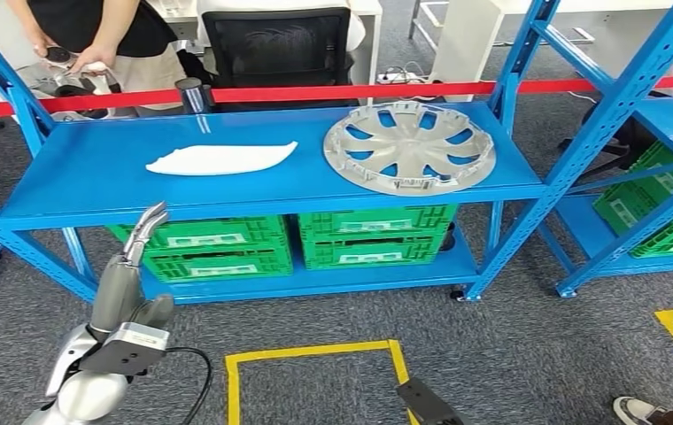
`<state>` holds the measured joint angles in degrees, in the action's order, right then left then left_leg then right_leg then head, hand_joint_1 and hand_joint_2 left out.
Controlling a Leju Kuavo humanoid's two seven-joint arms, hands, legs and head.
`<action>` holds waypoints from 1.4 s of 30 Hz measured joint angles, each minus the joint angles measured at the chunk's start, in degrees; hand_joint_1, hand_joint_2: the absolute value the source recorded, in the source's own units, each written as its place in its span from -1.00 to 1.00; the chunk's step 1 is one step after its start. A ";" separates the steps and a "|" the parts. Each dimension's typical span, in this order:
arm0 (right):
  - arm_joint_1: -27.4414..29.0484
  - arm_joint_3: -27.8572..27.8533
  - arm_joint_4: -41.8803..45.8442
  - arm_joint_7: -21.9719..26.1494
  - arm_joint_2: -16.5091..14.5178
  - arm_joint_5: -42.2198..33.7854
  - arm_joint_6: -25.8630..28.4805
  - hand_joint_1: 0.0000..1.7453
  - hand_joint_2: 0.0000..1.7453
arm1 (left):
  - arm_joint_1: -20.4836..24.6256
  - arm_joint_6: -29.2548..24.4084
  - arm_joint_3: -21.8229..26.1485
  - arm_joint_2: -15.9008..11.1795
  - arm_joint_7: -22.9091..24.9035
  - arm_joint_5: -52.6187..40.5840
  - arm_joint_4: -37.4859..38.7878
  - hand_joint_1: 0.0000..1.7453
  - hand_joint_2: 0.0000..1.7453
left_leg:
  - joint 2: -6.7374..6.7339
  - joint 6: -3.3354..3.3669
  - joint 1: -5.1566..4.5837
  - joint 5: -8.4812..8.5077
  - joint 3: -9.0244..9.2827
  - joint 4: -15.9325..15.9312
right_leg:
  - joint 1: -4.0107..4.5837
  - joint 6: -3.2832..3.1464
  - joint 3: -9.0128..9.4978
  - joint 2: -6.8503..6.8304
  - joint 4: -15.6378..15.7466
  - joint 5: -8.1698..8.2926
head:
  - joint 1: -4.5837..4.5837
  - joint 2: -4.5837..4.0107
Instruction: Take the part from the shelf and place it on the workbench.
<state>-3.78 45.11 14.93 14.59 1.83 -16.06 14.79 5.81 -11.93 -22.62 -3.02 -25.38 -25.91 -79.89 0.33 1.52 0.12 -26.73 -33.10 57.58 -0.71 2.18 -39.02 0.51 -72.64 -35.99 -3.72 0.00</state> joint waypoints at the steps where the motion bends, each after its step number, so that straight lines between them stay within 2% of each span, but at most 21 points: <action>1: 0.14 0.00 0.00 0.00 0.01 -0.04 0.09 -1.00 -1.00 | -0.11 0.11 -0.02 0.03 0.01 0.01 0.00 -1.00 -1.00 | 0.01 0.02 -0.01 -0.14 0.09 0.03 | -0.03 0.07 -1.35 0.00 -1.78 0.05 | 0.00 0.00; 2: 0.24 0.00 0.00 0.01 0.01 -0.07 0.17 -1.00 -1.00 | -0.20 0.23 -0.03 0.07 0.01 0.01 0.00 -1.00 -1.00 | 0.04 -0.03 0.00 -0.32 0.26 0.07 | -0.07 0.11 -1.59 -0.02 -1.32 1.32 | 0.01 0.00; 3: 0.30 0.00 0.00 0.03 0.01 -0.08 0.26 -1.00 -1.00 | -0.29 0.36 -0.06 0.13 0.02 0.02 0.00 -1.00 -1.00 | 0.08 -0.15 0.03 -0.56 0.51 0.16 | -0.12 0.11 -0.66 -0.05 1.36 3.53 | 0.01 0.00; 5: 0.31 0.00 0.00 0.12 0.02 -0.18 0.46 -1.00 -1.00 | -0.38 0.51 -0.10 0.25 0.09 0.03 0.00 -1.00 -1.00 | 0.14 -0.65 -0.05 -1.23 0.96 0.52 | -0.14 -0.06 2.70 -0.18 9.15 7.64 | 0.01 0.01; 6: 0.31 -0.01 0.02 0.25 0.01 -0.31 0.67 -1.00 -1.00 | -0.38 0.62 -0.12 0.29 0.13 0.03 0.00 -1.00 -1.00 | 0.18 -0.97 -0.15 -1.55 1.06 0.72 | -0.15 -0.31 3.91 -0.21 11.82 8.56 | 0.00 0.01; 11: 0.70 -0.17 0.16 1.05 0.01 -0.80 1.89 -1.00 -1.00 | -0.38 0.91 -0.44 0.33 0.20 0.04 -0.01 -1.00 -1.00 | 0.17 -2.60 -0.11 -2.69 1.09 1.59 | -0.03 -2.17 4.95 -0.18 13.63 8.38 | -0.06 0.01; 13: 0.74 -0.17 0.19 1.01 0.01 -0.58 1.85 -1.00 -1.00 | -0.38 0.91 -0.55 0.33 0.44 0.07 0.02 -1.00 -1.00 | 0.07 -3.22 0.05 -5.22 -1.14 6.49 | -0.17 -2.69 5.42 -0.24 13.82 8.23 | -0.18 0.01; 15: 0.80 -0.17 0.20 0.91 0.02 -0.35 1.69 -1.00 -1.00 | -0.46 0.90 -0.63 0.33 0.81 0.10 0.18 -1.00 -1.00 | 0.04 -3.60 0.13 -8.25 -5.24 14.14 | -0.16 -2.95 5.73 -0.28 13.81 7.94 | -0.22 0.01; 17: 0.86 -0.17 0.20 0.83 0.05 -0.13 1.58 -1.00 -1.00 | -0.53 0.89 -0.69 0.34 1.07 0.12 0.32 -1.00 -1.00 | 0.04 -3.61 0.14 -7.89 -7.38 17.03 | -0.14 -2.96 6.08 -0.24 13.80 7.64 | -0.22 0.01; 18: 0.88 -0.17 0.21 0.81 0.07 0.04 1.62 -1.00 -1.00 | -0.51 0.87 -0.73 0.39 1.14 0.12 0.35 -1.00 -1.00 | 0.04 -3.46 0.14 -6.00 -6.73 15.01 | -0.14 -2.89 6.37 -0.18 13.79 7.45 | -0.23 0.01; 20: 0.87 -0.18 0.32 0.82 0.07 0.38 1.79 -1.00 -1.00 | -0.37 0.79 -0.81 0.53 1.19 0.11 0.34 -1.00 -1.00 | 0.02 -2.94 0.08 -1.66 -3.43 7.40 | -0.15 -2.63 7.03 -0.10 13.81 7.04 | -0.23 0.01; 21: 0.83 -0.18 0.40 0.85 0.07 0.57 1.93 -1.00 -1.00 | -0.24 0.66 -0.85 0.63 1.21 0.10 0.33 -1.00 -1.00 | 0.01 -2.66 -0.04 -0.41 -1.91 4.03 | -0.08 -2.38 7.21 -0.07 13.79 6.83 | -0.24 0.01; 23: 0.77 -0.18 0.54 0.85 0.08 0.87 2.26 -1.00 -1.00 | 0.00 0.26 -0.87 0.79 1.30 0.07 0.32 -1.00 -1.00 | 0.03 -2.11 -0.27 -0.07 -0.71 1.21 | 0.00 -1.73 7.28 -0.08 13.90 6.64 | -0.19 0.01; 27: 0.54 -0.17 1.01 0.38 0.31 1.56 2.67 -1.00 -1.00 | 0.36 -0.58 -0.86 1.09 1.36 -0.19 0.34 -1.00 -1.00 | 0.07 -0.73 -0.05 0.14 -0.13 0.22 | -0.01 -0.39 6.76 -0.19 12.39 5.50 | -0.12 0.02; 30: 0.41 -0.17 1.14 -0.18 0.63 1.83 2.69 -1.00 -1.00 | 0.59 -0.73 -0.84 1.36 1.36 -0.25 0.52 -1.00 -1.00 | -0.06 0.00 -0.02 -0.05 0.17 0.00 | -0.01 0.20 1.26 -0.23 2.23 1.03 | -0.03 0.01; 31: 0.49 -0.17 1.14 -0.24 0.77 1.84 2.69 -1.00 -1.00 | 0.57 -0.73 -0.84 1.41 1.36 -0.27 0.65 -1.00 -1.00 | -0.06 0.08 -0.05 -0.15 0.21 0.03 | -0.03 0.30 -0.57 -0.24 -0.70 0.32 | -0.02 0.00; 32: 0.57 -0.17 1.14 -0.27 0.90 1.87 2.69 -1.00 -1.00 | 0.56 -0.73 -0.84 1.45 1.36 -0.29 0.79 -1.00 -1.00 | -0.03 0.10 -0.07 -0.27 0.28 0.07 | -0.04 0.36 -1.55 -0.24 -1.82 0.70 | -0.01 0.00; 33: 0.61 -0.17 1.14 -0.30 1.00 1.91 2.69 -1.00 -1.00 | 0.57 -0.71 -0.84 1.50 1.36 -0.31 0.95 -1.00 -1.00 | 0.01 0.04 -0.06 -0.43 0.43 0.14 | -0.08 0.36 -1.29 -0.24 -0.52 2.27 | 0.00 0.00; 36: 0.44 -0.18 1.14 -0.63 1.13 2.00 2.52 -1.00 -1.00 | 0.63 -0.63 -0.84 1.67 1.14 -0.43 1.43 -1.00 -1.00 | 0.12 -0.62 -0.13 -1.22 1.01 0.56 | -0.14 -0.01 3.52 -0.27 10.47 8.03 | 0.00 0.00; 38: 0.28 -0.17 1.19 -1.04 1.02 2.05 2.18 -1.00 -1.00 | 0.78 -0.58 -0.85 1.71 0.81 -0.58 1.78 -1.00 -1.00 | 0.14 -1.27 -0.34 -1.65 1.11 0.72 | -0.03 -0.77 4.90 -0.24 13.48 8.53 | -0.02 0.00; 42: -0.12 -0.18 1.40 -1.44 0.55 2.21 1.28 -1.00 -1.00 | 1.47 -0.55 -0.86 1.68 0.45 -0.74 2.61 -1.00 -1.00 | 0.07 -2.62 -0.24 -2.77 0.92 1.94 | -0.11 -2.29 5.42 -0.22 13.87 8.40 | -0.06 0.01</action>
<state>-3.90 44.94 16.33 13.15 2.38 -13.85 16.07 7.29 -12.48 -23.47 -1.33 -24.92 -26.65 -77.28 0.40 -1.11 -0.12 -29.50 -32.17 59.52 -0.82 -0.12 -33.60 0.29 -58.77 -27.60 -3.78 0.01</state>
